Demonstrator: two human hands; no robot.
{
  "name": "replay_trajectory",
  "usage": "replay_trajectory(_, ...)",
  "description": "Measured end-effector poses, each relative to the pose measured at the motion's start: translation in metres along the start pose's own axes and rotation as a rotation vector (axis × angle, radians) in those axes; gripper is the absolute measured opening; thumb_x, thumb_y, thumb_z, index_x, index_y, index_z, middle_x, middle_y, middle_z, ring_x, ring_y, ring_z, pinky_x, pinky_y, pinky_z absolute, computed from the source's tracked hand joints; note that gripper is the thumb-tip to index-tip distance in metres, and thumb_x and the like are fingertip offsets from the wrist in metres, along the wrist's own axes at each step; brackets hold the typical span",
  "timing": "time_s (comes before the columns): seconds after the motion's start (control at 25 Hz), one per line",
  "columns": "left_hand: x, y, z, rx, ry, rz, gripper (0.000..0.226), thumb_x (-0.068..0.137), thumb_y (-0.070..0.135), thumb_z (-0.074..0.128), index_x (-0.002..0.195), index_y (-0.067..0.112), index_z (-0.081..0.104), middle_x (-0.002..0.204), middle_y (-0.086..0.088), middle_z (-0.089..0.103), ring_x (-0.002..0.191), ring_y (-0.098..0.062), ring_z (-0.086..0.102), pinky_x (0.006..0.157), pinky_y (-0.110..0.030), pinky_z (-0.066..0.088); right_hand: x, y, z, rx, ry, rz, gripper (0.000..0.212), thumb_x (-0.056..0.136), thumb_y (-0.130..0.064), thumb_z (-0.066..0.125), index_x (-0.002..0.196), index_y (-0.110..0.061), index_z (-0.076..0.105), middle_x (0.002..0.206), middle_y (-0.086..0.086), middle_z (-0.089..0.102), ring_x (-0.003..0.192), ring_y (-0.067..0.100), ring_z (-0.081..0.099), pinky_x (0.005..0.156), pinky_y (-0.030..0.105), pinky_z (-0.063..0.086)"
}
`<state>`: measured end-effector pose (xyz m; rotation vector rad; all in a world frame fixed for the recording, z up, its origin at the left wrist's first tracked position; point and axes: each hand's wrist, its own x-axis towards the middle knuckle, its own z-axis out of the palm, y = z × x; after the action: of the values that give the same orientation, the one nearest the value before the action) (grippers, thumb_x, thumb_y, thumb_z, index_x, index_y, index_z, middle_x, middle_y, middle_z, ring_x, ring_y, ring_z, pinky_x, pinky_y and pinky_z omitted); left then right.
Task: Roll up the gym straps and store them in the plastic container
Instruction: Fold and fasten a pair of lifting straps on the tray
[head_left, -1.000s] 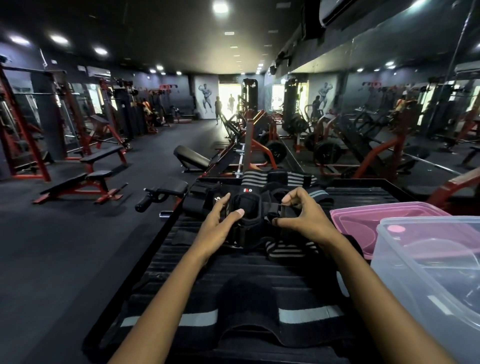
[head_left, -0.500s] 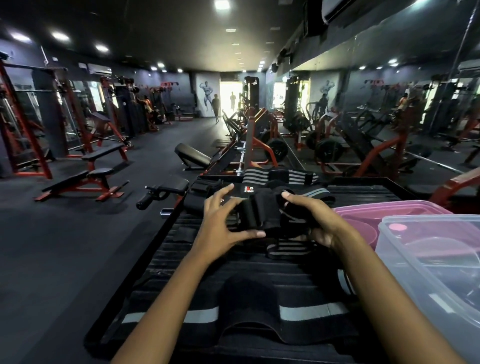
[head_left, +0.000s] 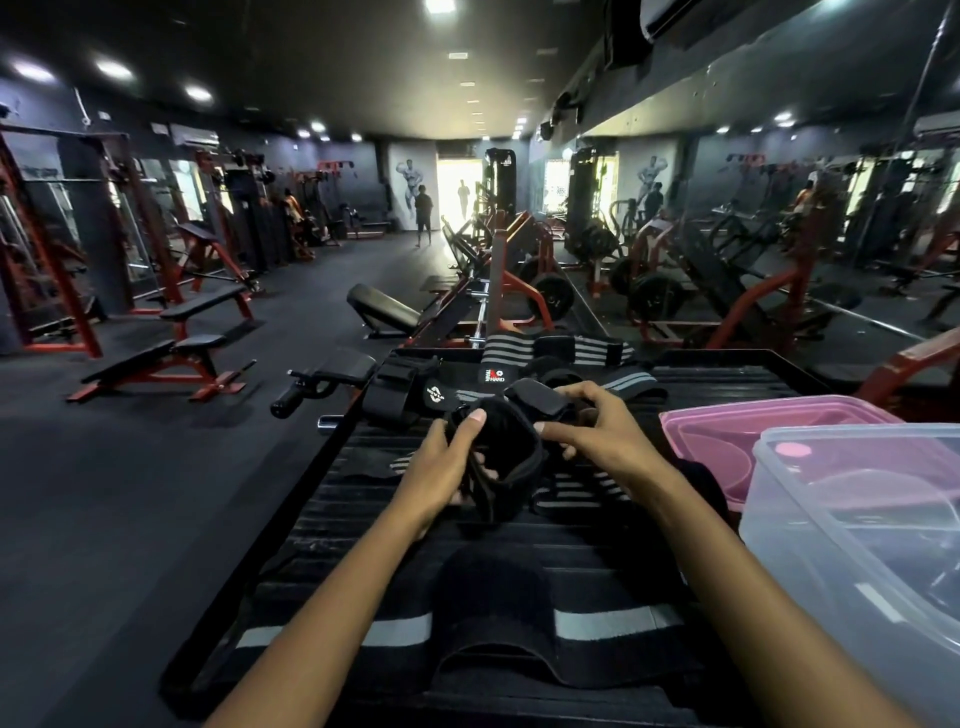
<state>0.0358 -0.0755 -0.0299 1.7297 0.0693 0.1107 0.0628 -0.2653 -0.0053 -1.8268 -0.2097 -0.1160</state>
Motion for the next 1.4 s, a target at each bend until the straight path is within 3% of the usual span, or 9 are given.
replay_trajectory(0.08,0.006,-0.004,-0.006,0.239,0.057,0.197,0.042,0.085,0.054,0.059,0.057,0.023,0.055,0.067,0.004,0.058,0.071,-0.024,0.06,0.078,-0.04,0.051,0.002,0.002,0.001,-0.019,0.068,0.004,0.026,0.081,-0.012,0.073,0.105,-0.013,0.064,0.083,0.002,0.065,0.062,0.014,0.057,0.06,0.028,0.049)
replay_trajectory(0.16,0.008,-0.002,-0.011,0.318,0.006,0.263,0.042,0.086,0.046,0.063,0.052,0.023,0.06,0.064,0.007,0.061,0.076,-0.025,0.063,0.079,-0.038,0.048,0.003,0.002,0.003,0.042,0.073,0.013,0.015,0.088,-0.009,0.064,0.103,-0.01,0.065,0.075,0.003,0.06,0.06,0.013,0.055,0.059,0.027,0.051)
replay_trajectory(0.36,-0.003,0.008,-0.018,0.168,-0.297,0.099,0.035,0.073,0.05,0.075,0.091,0.022,0.067,0.087,0.008,0.071,0.081,-0.004,0.064,0.074,-0.02,0.047,0.005,0.007,0.011,0.048,0.016,0.022,0.013,0.092,-0.004,0.057,0.099,-0.008,0.067,0.086,0.012,0.063,0.068,0.019,0.059,0.066,0.03,0.056)
replay_trajectory(0.52,-0.005,0.013,-0.02,0.004,-0.429,0.052,0.045,0.081,0.001,0.071,0.12,0.016,0.054,0.11,-0.001,0.07,0.099,-0.007,0.066,0.082,-0.015,0.052,0.003,0.003,0.011,0.171,0.089,0.064,0.015,0.089,0.004,0.056,0.094,-0.006,0.067,0.069,0.004,0.057,0.051,0.006,0.049,0.048,0.013,0.043)
replay_trajectory(0.76,0.002,0.004,-0.016,-0.238,-0.255,0.002,0.025,0.082,-0.007,0.065,0.101,0.01,0.064,0.101,-0.007,0.07,0.088,-0.011,0.069,0.077,-0.019,0.055,-0.009,-0.012,0.003,0.352,-0.14,0.089,0.041,0.074,0.012,0.07,0.113,0.002,0.061,0.067,-0.004,0.068,0.061,0.002,0.066,0.061,0.013,0.051)
replay_trajectory(0.88,0.004,0.0,-0.011,-0.298,-0.12,0.017,0.026,0.082,-0.005,0.067,0.104,0.008,0.063,0.11,-0.014,0.067,0.1,-0.025,0.065,0.095,-0.037,0.052,-0.011,-0.012,0.008,0.276,-0.196,0.043,0.066,0.068,0.015,0.075,0.128,-0.004,0.055,0.107,0.007,0.07,0.096,0.013,0.069,0.079,0.02,0.056)
replay_trajectory(1.0,0.001,0.0,-0.003,-0.308,-0.027,0.078,0.028,0.08,-0.006,0.069,0.101,0.011,0.063,0.1,-0.008,0.067,0.096,-0.022,0.065,0.088,-0.029,0.054,-0.007,-0.008,0.009,0.337,-0.193,0.039,0.077,0.069,0.023,0.068,0.137,-0.004,0.045,0.13,0.013,0.055,0.103,0.015,0.065,0.082,0.018,0.055)
replay_trajectory(1.28,-0.003,0.0,0.004,-0.389,0.008,0.055,0.033,0.076,-0.014,0.068,0.096,0.011,0.061,0.087,-0.007,0.067,0.078,-0.017,0.066,0.069,-0.021,0.054,-0.007,-0.005,0.009,0.262,-0.182,0.002,0.07,0.071,0.028,0.061,0.131,-0.004,0.05,0.098,0.008,0.071,0.086,0.01,0.07,0.084,0.023,0.056)
replay_trajectory(1.4,-0.002,0.002,0.002,-0.418,0.005,0.035,0.034,0.076,-0.016,0.066,0.098,0.009,0.06,0.083,-0.005,0.068,0.075,-0.016,0.067,0.067,-0.02,0.055,-0.008,-0.006,0.012,0.3,-0.199,-0.007,0.074,0.071,0.031,0.058,0.135,-0.004,0.046,0.114,0.005,0.066,0.104,0.009,0.064,0.087,0.019,0.054)
